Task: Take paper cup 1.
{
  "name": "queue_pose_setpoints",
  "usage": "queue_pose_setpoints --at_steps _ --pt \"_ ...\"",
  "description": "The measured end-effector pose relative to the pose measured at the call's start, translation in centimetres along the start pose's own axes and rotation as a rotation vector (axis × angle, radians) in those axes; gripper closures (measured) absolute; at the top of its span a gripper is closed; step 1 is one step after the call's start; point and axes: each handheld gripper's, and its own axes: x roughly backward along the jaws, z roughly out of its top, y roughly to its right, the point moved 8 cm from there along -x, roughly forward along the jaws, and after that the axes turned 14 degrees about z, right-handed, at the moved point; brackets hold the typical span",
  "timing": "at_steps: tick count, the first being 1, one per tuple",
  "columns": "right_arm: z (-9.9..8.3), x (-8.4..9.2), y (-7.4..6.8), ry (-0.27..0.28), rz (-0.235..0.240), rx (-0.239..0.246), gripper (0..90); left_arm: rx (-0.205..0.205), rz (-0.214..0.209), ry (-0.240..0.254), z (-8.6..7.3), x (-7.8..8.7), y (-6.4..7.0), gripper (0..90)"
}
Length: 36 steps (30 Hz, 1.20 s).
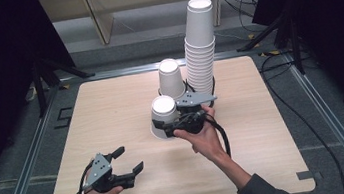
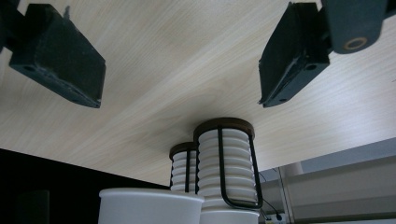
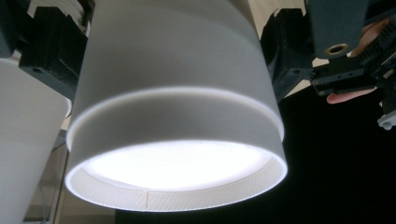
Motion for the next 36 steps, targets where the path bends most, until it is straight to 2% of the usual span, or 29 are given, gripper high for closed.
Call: queue_pose_setpoints --at_steps 1,5,8,9,10,12,13,15,16,17,19,20,21,22,25,26,27,31,32,33,34,35,36 --pt "-0.1 0.0 0.1 -0.007 0.002 0.024 20.6 -0.001 0.001 0.001 0.0 0.1 0.0 14.4" --pt "-0.8 -0.4 -0.5 -0.024 0.028 -0.004 20.6 -0.006 -0.013 0.027 0.1 0.0 0.1 14.4" --pt "-1.3 -0.8 -0.6 -0.037 0.033 0.016 20.6 -0.012 -0.017 0.032 0.1 0.1 0.1 14.4" --pt "-1.5 -1.1 -0.9 -0.033 0.057 -0.001 20.6 -0.01 -0.016 0.03 0.1 0.2 0.1 14.4" --pt "-1.8 -1.4 -1.2 -0.041 0.059 -0.018 20.6 -0.011 -0.012 0.029 0.1 0.2 0.1 14.4" --pt "-2.0 -1.5 -1.3 -0.05 0.061 -0.017 20.5 -0.012 -0.007 0.023 0.0 0.4 0.0 14.4" --pt "-2.0 -1.9 -1.4 -0.049 0.074 -0.001 20.6 -0.008 0.005 0.0 -0.2 0.7 -0.2 14.4" --pt "-2.1 -2.1 -1.6 -0.051 0.083 0.002 20.5 -0.003 0.005 0.001 -0.2 0.7 -0.2 14.4" --pt "-2.1 -2.1 -1.6 -0.051 0.083 0.002 20.5 -0.005 -0.009 0.027 0.0 0.6 -0.2 14.4" --pt "-2.2 -2.3 -1.8 -0.052 0.098 0.002 20.5 -0.001 -0.011 0.028 0.0 0.6 -0.2 14.4" --pt "-2.2 -2.3 -1.7 -0.053 0.089 0.018 20.5 -0.001 -0.014 0.029 0.0 0.6 -0.2 14.4" --pt "-2.2 -2.4 -1.8 -0.057 0.087 0.012 20.5 -0.002 -0.015 0.027 0.0 0.6 -0.1 14.4" --pt "-2.3 -2.5 -2.0 -0.053 0.104 0.003 20.5 -0.001 -0.015 0.024 0.0 0.6 -0.1 14.4" --pt "-2.4 -2.5 -2.1 -0.052 0.103 -0.007 20.5 -0.006 -0.007 -0.001 -0.2 0.7 -0.1 14.4" --pt "-2.4 -2.5 -2.1 -0.052 0.1 -0.005 20.5 -0.007 -0.01 -0.001 -0.2 0.6 -0.1 14.4" --pt "-2.4 -2.6 -2.3 -0.054 0.118 -0.004 20.5 -0.014 -0.014 0.003 -0.1 0.6 0.0 14.4" --pt "-2.4 -2.6 -2.3 -0.052 0.116 -0.001 20.5 -0.001 -0.026 0.025 0.0 0.4 0.1 14.4" --pt "-2.3 -2.5 -2.2 -0.054 0.101 0.019 20.5 -0.002 -0.031 0.023 0.0 0.3 0.2 14.4" --pt "-2.4 -2.5 -2.2 -0.053 0.101 0.015 20.5 0.004 -0.031 0.021 0.0 0.3 0.2 14.4" --pt "-2.4 -2.5 -2.2 -0.053 0.101 0.015 20.5 -0.01 -0.027 0.017 0.0 0.3 0.1 14.4" --pt "-2.6 -2.5 -2.5 -0.053 0.112 -0.013 20.5 -0.014 -0.025 0.006 0.0 0.3 0.1 14.4" --pt "-2.6 -2.5 -2.5 -0.053 0.112 -0.013 20.5 -0.014 -0.025 0.006 0.0 0.3 0.1 14.4" --pt "-2.7 -2.4 -2.3 -0.066 0.1 0.011 20.5 0.004 -0.035 0.021 0.1 0.1 0.3 14.4"
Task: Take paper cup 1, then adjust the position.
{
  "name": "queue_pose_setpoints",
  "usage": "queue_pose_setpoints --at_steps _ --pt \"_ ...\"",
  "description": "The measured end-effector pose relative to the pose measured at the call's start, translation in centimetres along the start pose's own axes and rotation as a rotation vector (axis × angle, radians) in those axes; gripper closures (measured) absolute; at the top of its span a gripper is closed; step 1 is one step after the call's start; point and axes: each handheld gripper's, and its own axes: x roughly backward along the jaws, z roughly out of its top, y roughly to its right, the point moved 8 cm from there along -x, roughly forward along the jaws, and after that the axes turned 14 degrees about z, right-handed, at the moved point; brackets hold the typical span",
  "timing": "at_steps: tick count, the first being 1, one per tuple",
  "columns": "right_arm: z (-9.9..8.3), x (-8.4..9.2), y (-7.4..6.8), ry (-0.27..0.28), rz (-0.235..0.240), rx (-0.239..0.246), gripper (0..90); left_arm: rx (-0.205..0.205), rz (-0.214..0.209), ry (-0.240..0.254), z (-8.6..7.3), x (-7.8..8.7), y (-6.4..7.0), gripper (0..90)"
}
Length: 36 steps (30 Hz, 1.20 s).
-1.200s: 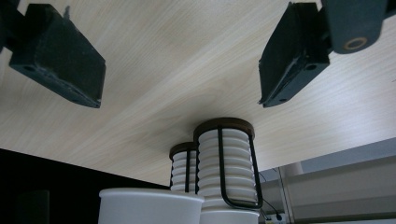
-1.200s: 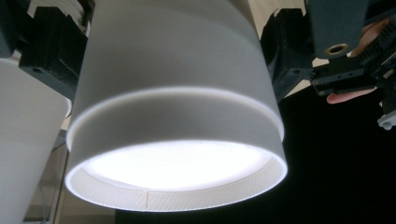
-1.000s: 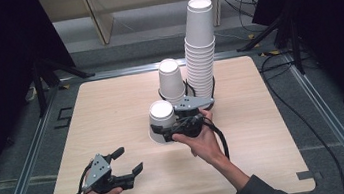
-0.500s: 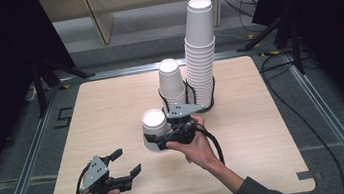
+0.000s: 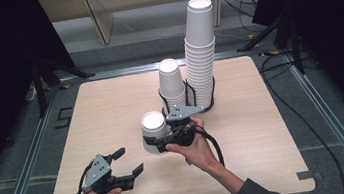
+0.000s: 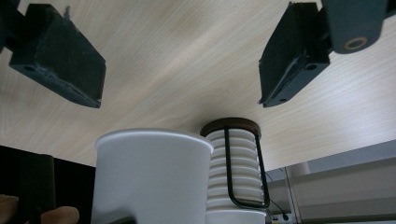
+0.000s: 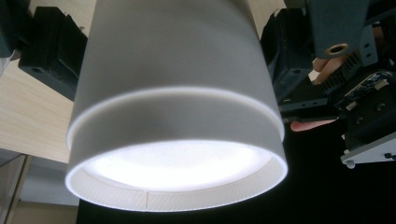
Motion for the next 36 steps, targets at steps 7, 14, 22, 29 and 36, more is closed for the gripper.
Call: queue_pose_setpoints --at_steps 7,14,22,29,36 --pt "-0.3 0.0 -0.3 0.014 0.008 -0.033 20.5 -0.002 -0.023 0.002 0.1 -0.4 0.5 14.5" --pt "-0.3 -0.4 -0.5 0.015 0.007 -0.001 20.5 0.023 -0.041 -0.019 0.2 -0.7 0.8 14.4" --pt "-0.7 -1.2 -1.0 0.002 0.03 -0.004 20.6 0.015 -0.074 -0.029 0.2 -1.3 1.6 14.4" --pt "-0.8 -2.2 -2.1 0.014 0.076 -0.008 20.7 0.028 -0.077 -0.026 0.2 -1.5 1.8 11.8" --pt "-1.0 -3.2 -3.0 0.029 0.115 -0.018 20.7 0.033 -0.078 -0.018 0.2 -1.7 1.8 3.0"
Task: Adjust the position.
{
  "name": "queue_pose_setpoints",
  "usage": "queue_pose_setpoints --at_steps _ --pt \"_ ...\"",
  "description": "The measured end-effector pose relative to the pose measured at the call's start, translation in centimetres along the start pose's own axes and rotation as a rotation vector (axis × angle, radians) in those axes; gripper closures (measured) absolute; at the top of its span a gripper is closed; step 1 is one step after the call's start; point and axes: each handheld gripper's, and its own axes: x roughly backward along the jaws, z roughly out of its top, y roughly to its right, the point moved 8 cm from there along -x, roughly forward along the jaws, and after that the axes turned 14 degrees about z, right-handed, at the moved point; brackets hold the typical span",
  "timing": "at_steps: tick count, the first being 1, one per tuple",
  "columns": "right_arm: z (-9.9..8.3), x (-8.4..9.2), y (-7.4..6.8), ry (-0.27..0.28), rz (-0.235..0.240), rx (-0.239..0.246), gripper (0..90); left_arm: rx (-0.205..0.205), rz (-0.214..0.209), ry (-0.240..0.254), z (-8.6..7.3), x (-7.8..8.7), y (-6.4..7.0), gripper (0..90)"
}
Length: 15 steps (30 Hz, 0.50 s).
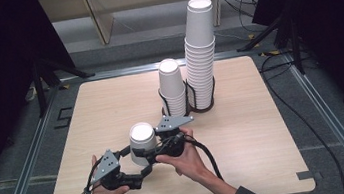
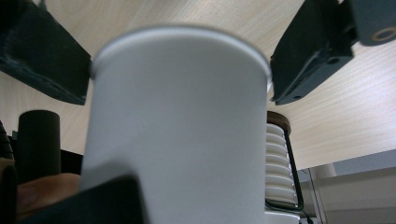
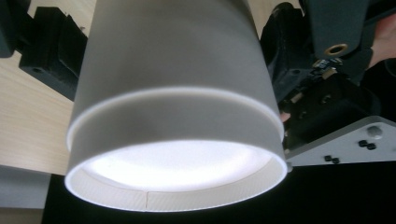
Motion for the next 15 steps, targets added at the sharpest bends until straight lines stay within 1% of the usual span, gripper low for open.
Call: queue_pose_setpoints --at_steps 1,2,3,4,5,6,8,9,10,12,13,14,15 --pt "-0.09 -0.11 -0.31 0.003 0.012 -0.037 20.8 -0.003 0.001 -0.002 -0.03 -0.03 0.02 1.9" --pt "-0.17 -0.31 -0.52 0.001 0.018 -0.042 20.7 -0.007 0.01 -0.022 -0.13 0.07 -0.01 1.1" --pt "-0.08 -0.55 -0.41 0.01 0.024 -0.003 20.8 -0.008 0.008 -0.022 -0.15 0.06 0.0 0.8" --pt "-0.17 -0.67 -0.74 0.003 0.032 -0.026 20.7 -0.009 0.007 -0.022 -0.16 0.09 0.01 0.6" --pt "-0.16 -0.78 -0.82 0.002 0.033 -0.016 20.7 -0.008 0.004 -0.016 -0.12 0.09 0.02 0.4" --pt "-0.14 -0.82 -0.88 0.004 0.033 -0.015 20.7 0.001 -0.008 0.001 -0.03 0.01 0.1 0.4" --pt "-0.14 -0.84 -0.95 0.001 0.036 -0.008 20.7 0.007 -0.01 -0.001 -0.05 0.06 0.1 0.9" --pt "-0.14 -0.8 -1.07 -0.001 0.04 -0.022 20.6 0.012 -0.007 -0.01 -0.12 0.1 0.09 0.9" --pt "-0.16 -0.83 -1.07 -0.001 0.045 -0.025 20.6 0.012 -0.007 -0.014 -0.15 0.1 0.1 1.2" --pt "-0.23 -0.83 -0.89 -0.001 0.036 -0.021 20.0 0.012 -0.01 -0.006 -0.13 0.09 0.13 3.8" --pt "-0.22 -0.84 -0.92 0.003 0.041 -0.024 19.8 0.01 -0.01 -0.009 -0.13 0.13 0.1 3.8" --pt "-0.22 -0.85 -0.83 0.005 0.042 -0.015 19.3 -0.004 -0.002 -0.021 -0.16 0.27 0.0 4.9" --pt "-0.2 -0.79 -0.81 0.005 0.043 -0.022 18.9 0.009 -0.008 -0.004 -0.04 0.19 0.13 5.9"
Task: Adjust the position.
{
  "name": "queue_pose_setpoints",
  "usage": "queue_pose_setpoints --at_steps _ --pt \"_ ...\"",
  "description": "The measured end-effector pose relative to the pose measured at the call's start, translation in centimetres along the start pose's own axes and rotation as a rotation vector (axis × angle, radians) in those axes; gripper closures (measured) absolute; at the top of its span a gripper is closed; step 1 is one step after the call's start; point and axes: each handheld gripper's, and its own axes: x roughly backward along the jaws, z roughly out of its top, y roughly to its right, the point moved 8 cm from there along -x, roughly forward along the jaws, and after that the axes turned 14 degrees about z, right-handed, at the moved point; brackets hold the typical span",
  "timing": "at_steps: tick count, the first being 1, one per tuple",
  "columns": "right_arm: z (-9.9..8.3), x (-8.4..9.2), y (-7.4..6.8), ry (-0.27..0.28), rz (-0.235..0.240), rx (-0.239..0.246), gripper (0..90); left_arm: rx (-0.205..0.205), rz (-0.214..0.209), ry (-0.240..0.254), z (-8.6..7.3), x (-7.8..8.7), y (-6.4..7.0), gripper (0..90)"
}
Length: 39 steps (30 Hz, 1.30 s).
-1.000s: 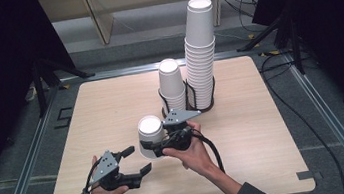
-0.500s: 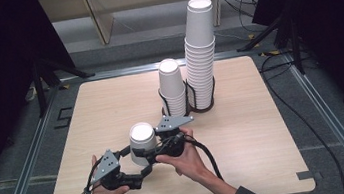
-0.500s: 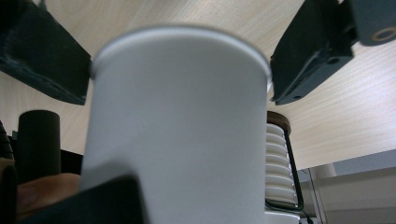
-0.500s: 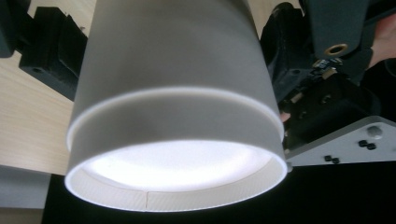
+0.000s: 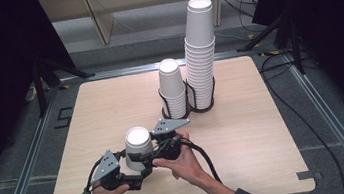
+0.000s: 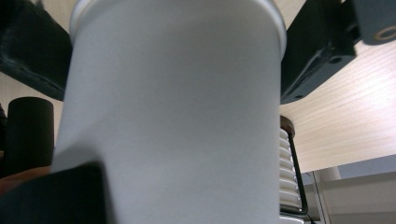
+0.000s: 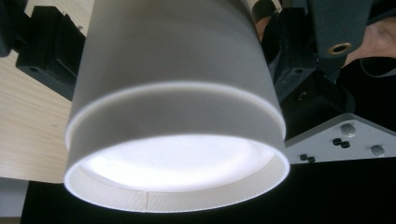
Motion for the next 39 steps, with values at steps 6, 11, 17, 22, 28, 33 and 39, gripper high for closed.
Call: queue_pose_setpoints --at_steps 6,11,17,22,28,33,39 --pt "0.1 0.4 -0.1 -0.028 0.018 -0.045 15.8 -0.054 0.011 -0.013 0.1 0.3 -0.1 11.9" --pt "0.5 0.8 -0.1 -0.052 0.023 -0.013 15.2 -0.07 0.005 -0.024 0.0 0.4 -0.1 12.9" --pt "2.0 2.7 -0.7 -0.12 0.033 0.022 15.3 -0.167 0.005 -0.053 -0.4 0.3 0.3 13.7" --pt "1.9 3.6 -1.1 -0.216 0.036 0.039 15.6 -0.189 0.001 -0.071 -0.7 0.3 0.5 13.9" --pt "1.1 3.7 -0.9 -0.294 0.057 0.043 16.0 -0.248 0.004 -0.107 -1.2 0.3 0.7 14.0" --pt "0.6 3.6 -0.9 -0.333 0.07 0.031 16.5 -0.276 0.007 -0.111 -1.3 0.4 1.1 14.0" --pt "0.1 3.3 -0.8 -0.35 0.081 0.02 21.6 -0.307 0.005 -0.122 -1.5 0.5 1.2 14.0"
